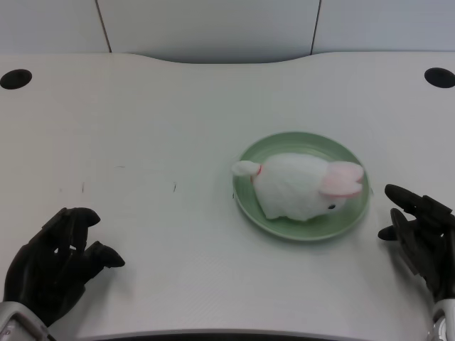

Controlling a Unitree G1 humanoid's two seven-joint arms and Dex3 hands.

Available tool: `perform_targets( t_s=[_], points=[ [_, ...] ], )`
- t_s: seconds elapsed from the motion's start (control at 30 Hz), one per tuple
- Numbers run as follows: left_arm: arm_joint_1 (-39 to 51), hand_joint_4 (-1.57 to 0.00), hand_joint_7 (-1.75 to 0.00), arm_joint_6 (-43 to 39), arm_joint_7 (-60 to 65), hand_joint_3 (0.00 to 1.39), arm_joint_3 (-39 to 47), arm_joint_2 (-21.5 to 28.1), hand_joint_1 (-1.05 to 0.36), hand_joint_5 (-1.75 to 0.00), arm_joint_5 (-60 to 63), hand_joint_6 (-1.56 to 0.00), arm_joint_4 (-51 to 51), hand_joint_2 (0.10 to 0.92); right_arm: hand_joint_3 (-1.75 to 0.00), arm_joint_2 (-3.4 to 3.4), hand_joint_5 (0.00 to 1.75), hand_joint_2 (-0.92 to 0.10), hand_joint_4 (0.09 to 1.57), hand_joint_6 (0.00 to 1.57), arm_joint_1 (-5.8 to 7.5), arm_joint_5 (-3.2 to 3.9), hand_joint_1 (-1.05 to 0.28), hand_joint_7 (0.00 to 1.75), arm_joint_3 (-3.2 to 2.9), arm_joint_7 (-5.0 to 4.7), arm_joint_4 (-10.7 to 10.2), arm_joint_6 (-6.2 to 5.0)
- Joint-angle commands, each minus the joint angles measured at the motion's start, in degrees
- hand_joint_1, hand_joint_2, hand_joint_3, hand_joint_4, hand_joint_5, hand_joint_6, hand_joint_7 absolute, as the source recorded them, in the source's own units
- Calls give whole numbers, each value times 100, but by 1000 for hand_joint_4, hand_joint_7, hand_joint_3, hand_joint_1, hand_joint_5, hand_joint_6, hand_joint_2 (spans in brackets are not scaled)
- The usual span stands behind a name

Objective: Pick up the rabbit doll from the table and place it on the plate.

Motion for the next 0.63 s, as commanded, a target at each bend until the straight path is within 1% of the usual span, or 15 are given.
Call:
perform_targets(
  t_s=[0.03, 0.07, 0.13, 0.2, 0.23, 0.27, 0.3, 0.37, 0.43, 0.5, 0.53, 0.6, 0.63],
  points=[
    [98, -600, -1699, 6, 111, 597, 44, 33, -515, -1746, 45, -328, -70, 921, -329, -123, 1208, -921, 709, 919, 18, -38, -323, 133, 9, -93, 70, -63],
    [99, -602, -1692, 18, 119, 595, 55, 24, -511, -1746, 29, -329, -76, 921, -329, -121, 1201, -921, 710, 918, 16, -17, -321, 133, 3, -68, 76, -68],
    [88, -607, -1672, 24, 144, 587, 69, 22, -511, -1746, 26, -360, -67, 921, -327, -148, 1190, -921, 707, 925, 4, -51, -324, 137, 28, -125, 83, -30],
    [62, -597, -1658, 19, 182, 596, 76, 25, -512, -1746, 50, -376, -33, 921, -322, -167, 1185, -921, 717, 931, -8, -67, -326, 141, 35, -159, 98, -62],
    [51, -593, -1656, 23, 217, 600, 73, 26, -512, -1746, 73, -378, -26, 921, -320, -167, 1184, -921, 721, 932, -13, -42, -326, 142, 23, -123, 107, -88],
    [48, -591, -1656, 5, 236, 603, 61, 30, -513, -1746, 105, -380, -22, 921, -322, -174, 1181, -921, 723, 931, -22, -23, -327, 142, 13, -88, 128, -69],
    [48, -582, -1673, -34, 208, 614, 48, 45, -518, -1746, 125, -359, -8, 921, -339, -197, 1160, -921, 717, 918, -27, -38, -340, 136, 23, -83, 153, -38],
    [43, -589, -1690, -120, 174, 616, 38, 61, -521, -1746, 168, -351, 35, 921, -353, -222, 1133, -921, 725, 910, -37, -30, -350, 134, 22, -25, 182, 11],
    [35, -611, -1663, -157, 221, 584, 42, 60, -521, -1746, 212, -393, 63, 921, -352, -263, 1120, -921, 720, 901, -37, -67, -362, 132, 60, 20, 180, 33],
    [21, -615, -1647, -159, 270, 584, 56, 61, -513, -1746, 228, -408, 88, 921, -337, -259, 1120, -921, 717, 902, -45, -6, -367, 135, 25, 134, 193, -21],
    [17, -614, -1644, -161, 273, 586, 63, 59, -512, -1746, 219, -410, 97, 921, -331, -242, 1121, -921, 717, 903, -52, 59, -367, 136, -11, 225, 194, -4],
    [6, -589, -1650, -139, 270, 590, 72, 56, -509, -1746, 195, -394, 107, 921, -328, -225, 1129, -921, 715, 901, -56, 94, -390, 136, -29, 270, 177, 12],
    [-1, -587, -1652, -130, 277, 585, 72, 56, -507, -1746, 193, -391, 110, 921, -327, -225, 1133, -921, 717, 903, -57, 91, -392, 138, -28, 279, 171, 6]
  ],
)
